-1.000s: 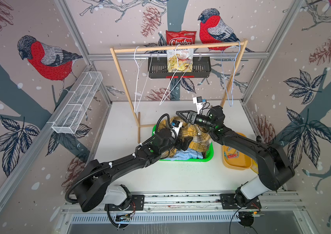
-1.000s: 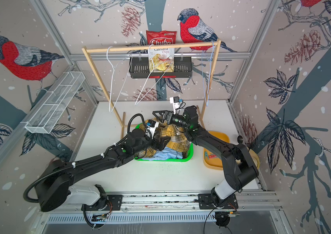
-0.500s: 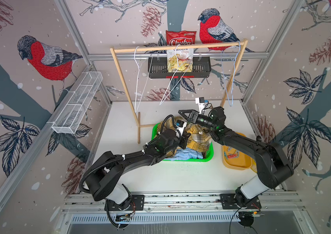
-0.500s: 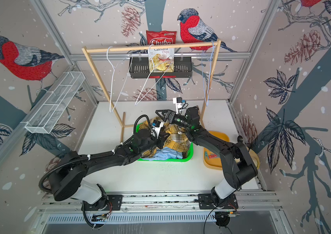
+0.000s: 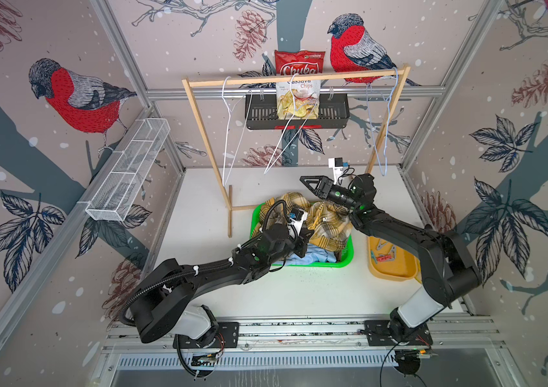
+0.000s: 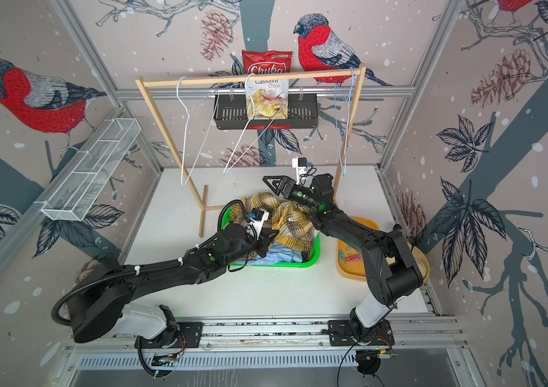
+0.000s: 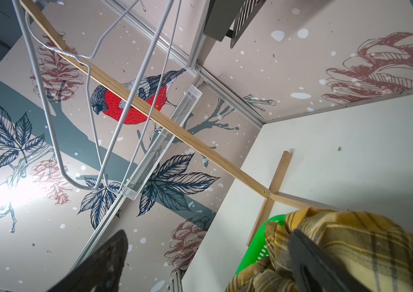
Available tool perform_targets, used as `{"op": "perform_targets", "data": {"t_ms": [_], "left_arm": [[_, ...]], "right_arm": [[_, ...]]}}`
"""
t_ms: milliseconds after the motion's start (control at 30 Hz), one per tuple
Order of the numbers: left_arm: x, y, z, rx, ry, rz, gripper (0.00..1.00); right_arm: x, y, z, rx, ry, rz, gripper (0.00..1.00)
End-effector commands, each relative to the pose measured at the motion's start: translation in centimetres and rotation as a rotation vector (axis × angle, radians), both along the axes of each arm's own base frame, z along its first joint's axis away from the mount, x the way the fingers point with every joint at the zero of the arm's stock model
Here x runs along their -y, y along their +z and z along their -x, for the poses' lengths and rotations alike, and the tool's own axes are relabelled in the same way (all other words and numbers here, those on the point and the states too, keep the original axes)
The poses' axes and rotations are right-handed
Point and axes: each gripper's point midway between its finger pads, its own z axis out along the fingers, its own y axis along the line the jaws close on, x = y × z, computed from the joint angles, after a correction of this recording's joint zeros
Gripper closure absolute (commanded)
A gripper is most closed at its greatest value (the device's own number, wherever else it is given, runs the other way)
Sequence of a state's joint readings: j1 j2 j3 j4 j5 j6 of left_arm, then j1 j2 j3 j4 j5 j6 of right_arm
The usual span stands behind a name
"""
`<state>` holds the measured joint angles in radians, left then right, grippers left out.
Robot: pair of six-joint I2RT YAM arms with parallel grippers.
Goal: Remove the clothespins securing long-sleeve shirts to the hanger
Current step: Adjust the long-sleeve shirt at the bin.
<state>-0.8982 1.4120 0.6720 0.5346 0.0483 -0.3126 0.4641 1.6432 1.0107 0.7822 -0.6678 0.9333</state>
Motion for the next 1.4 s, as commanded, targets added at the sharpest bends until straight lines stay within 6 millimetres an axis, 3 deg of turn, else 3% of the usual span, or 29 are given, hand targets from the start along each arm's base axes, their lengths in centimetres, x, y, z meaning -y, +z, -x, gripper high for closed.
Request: {"op": "perform_targets", "data": {"t_ms": [0,300,500,633,700,833,933,1067,1367], "left_arm": [[-0.5,-2.0,1.0,-0.06,-0.011,-0.04,1.0],[-0.9,-7.3,2.2,-0.169,0.011,-0.104,1.0],[-0.2,-8.5,2.3,-0.192,0.014,-0.101,1.0],[-0.1,-6.2,2.1,-0.139,0.012,-0.119,1.0],[-0.4,-4.4,2.2,-0.099,0.001,-0.126,0.83],[-1.8,0.1,2.6,-0.009,0.012,-0.095,0.27],[-2.7,3.7,2.3,0.072,0.05,-0.043,0.05],[-2.6,6.5,0.6,0.157,0.108,0.007,0.03],[0.8,7.0,-4.9,0.216,0.129,0.062,0.03]], "right_arm": [[0.8,1.9,-1.1,0.076,-0.052,-0.028,0.0],[2.0,5.9,-2.8,0.063,-0.019,-0.206,0.0],[2.8,6.5,-3.2,0.014,0.011,-0.361,0.0],[2.5,5.3,-2.8,-0.004,0.025,-0.361,0.0],[2.3,4.7,-2.6,-0.005,0.01,-0.318,0.0],[1.7,4.0,-1.9,-0.006,0.007,-0.248,0.0],[1.6,3.7,-1.3,-0.014,0.01,-0.228,0.0],[1.0,3.4,-0.3,-0.029,0.035,-0.217,0.0],[0.1,4.0,1.8,-0.041,0.075,-0.2,0.0]]}}
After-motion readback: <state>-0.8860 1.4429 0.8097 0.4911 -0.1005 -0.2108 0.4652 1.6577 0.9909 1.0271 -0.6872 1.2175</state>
